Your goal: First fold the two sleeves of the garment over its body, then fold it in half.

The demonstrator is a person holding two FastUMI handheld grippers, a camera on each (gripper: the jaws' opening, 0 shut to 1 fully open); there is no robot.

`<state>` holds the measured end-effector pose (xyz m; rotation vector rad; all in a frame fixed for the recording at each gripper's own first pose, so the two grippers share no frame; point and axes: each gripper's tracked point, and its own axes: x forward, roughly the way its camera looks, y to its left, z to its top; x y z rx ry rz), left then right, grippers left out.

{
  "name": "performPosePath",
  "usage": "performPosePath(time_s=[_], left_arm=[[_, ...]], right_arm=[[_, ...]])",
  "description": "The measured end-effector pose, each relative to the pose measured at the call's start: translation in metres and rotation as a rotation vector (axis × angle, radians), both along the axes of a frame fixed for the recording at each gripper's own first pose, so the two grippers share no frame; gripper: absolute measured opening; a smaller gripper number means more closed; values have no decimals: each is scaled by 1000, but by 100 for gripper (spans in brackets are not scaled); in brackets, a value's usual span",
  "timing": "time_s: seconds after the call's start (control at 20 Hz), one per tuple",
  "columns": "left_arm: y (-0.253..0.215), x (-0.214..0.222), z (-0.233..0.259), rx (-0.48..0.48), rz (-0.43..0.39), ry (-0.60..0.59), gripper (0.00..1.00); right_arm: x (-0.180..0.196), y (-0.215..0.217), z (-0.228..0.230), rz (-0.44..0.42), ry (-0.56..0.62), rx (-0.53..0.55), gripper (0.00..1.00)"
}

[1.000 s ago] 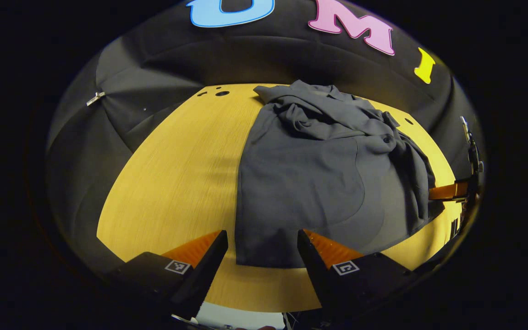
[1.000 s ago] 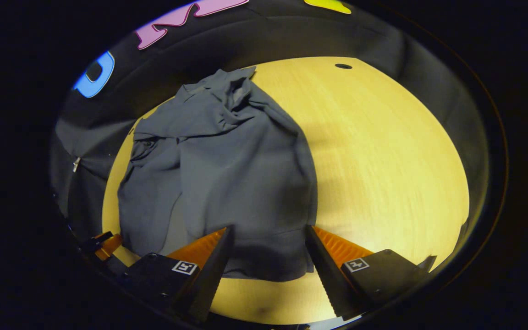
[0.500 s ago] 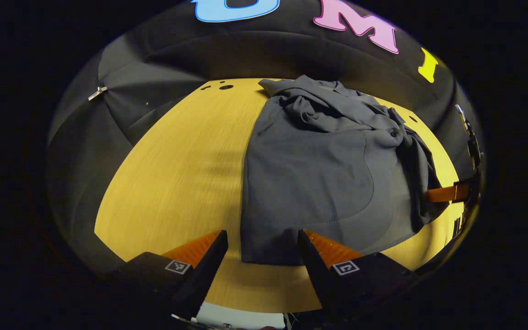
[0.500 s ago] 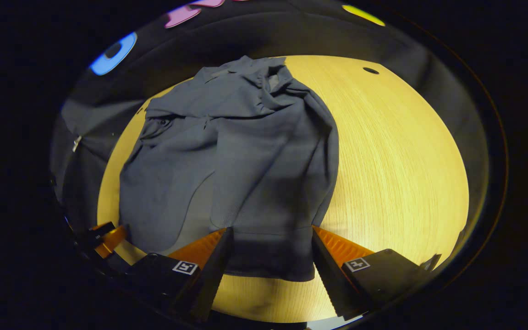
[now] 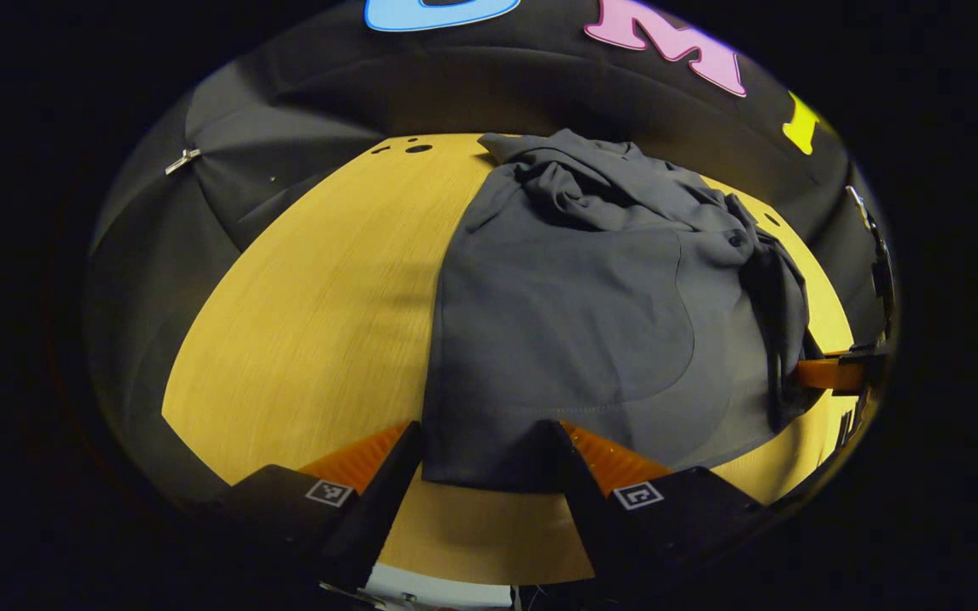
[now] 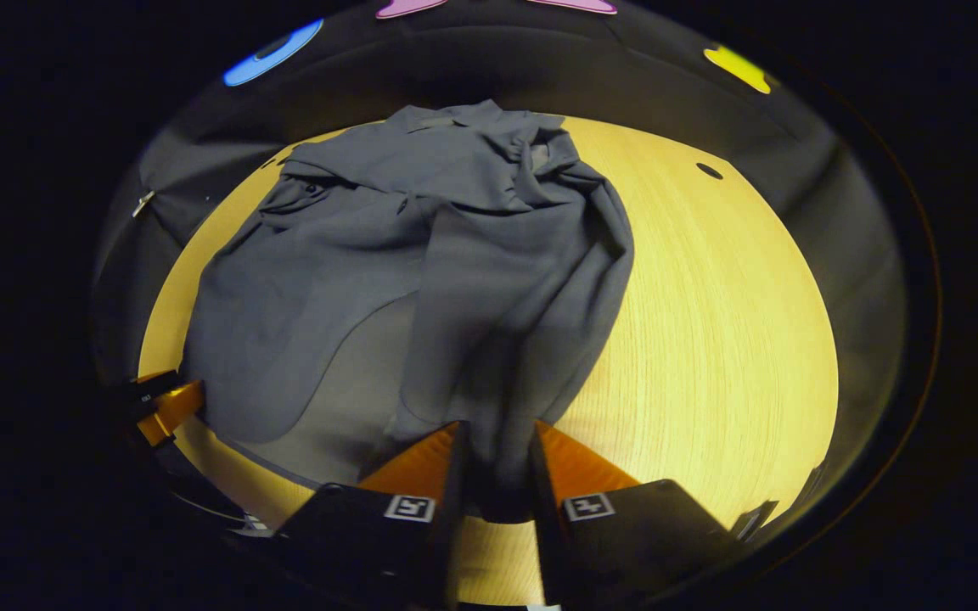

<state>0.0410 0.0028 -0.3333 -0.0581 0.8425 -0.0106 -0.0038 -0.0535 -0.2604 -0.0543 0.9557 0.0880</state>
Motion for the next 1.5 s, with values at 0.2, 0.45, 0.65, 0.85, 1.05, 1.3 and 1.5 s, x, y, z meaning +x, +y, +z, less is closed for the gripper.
performPosePath(time_s=[0.2,0.45,0.65,0.85,1.05,1.3,1.5], left_arm=[[-11,1,-1,7,-30,5,86],[-28,7,2,-26,-26,-2,28],[-31,9,4,-11,-56,12,6],[-32,11,18,-69,-31,4,6],[-36,19,44,-110,-28,-39,6],[-39,45,83,-98,-58,-174,6],[-37,68,101,-141,-18,-196,6]], right_arm=[[1,2,-1,15,0,38,12],[1,0,1,-28,35,165,6],[0,-3,10,-28,10,169,6],[2,-4,28,-53,-19,221,6],[7,-5,48,-50,-58,232,6],[27,-1,79,-19,-136,242,6],[53,3,100,-3,-183,259,6]])
